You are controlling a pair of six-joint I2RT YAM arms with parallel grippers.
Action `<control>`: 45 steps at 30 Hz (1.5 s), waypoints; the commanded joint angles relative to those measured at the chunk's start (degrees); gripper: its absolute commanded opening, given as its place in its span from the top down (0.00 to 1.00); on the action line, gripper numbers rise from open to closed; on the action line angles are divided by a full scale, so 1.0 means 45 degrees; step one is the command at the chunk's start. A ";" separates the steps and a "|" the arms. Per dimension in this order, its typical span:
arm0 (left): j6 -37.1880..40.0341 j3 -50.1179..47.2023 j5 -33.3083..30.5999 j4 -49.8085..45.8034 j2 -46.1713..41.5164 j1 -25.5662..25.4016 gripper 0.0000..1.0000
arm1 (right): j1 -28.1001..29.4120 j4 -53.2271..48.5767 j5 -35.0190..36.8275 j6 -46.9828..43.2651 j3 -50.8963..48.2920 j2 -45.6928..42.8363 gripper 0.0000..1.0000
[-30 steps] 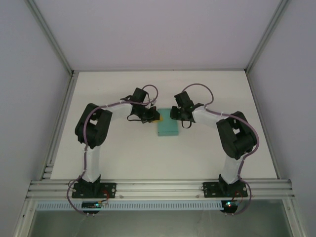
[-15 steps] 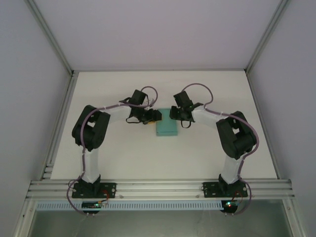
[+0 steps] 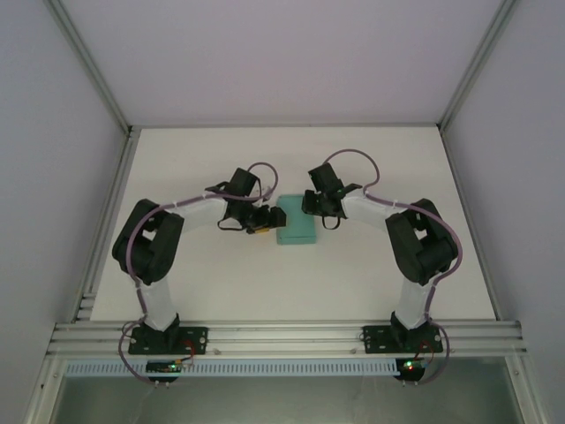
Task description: Assemble paper box
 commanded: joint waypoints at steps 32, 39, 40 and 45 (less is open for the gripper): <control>-0.0662 0.0865 -0.0790 -0.0255 0.2685 -0.0605 1.00 | 0.0258 -0.3412 -0.0258 0.0364 -0.1328 0.1603 0.76; -0.0610 0.1036 -0.1061 -0.0634 0.3007 -0.0611 1.00 | 0.0199 -0.3376 -0.0179 0.0419 -0.1505 0.1459 0.77; -0.0648 0.0997 -0.1176 -0.0635 0.2997 -0.0622 1.00 | 0.0187 -0.3329 -0.0169 0.0442 -0.1540 0.1425 0.77; -0.0484 0.0884 -0.1285 -0.0490 0.2739 -0.0618 1.00 | 0.0179 -0.3295 -0.0169 0.0443 -0.1591 0.1381 0.77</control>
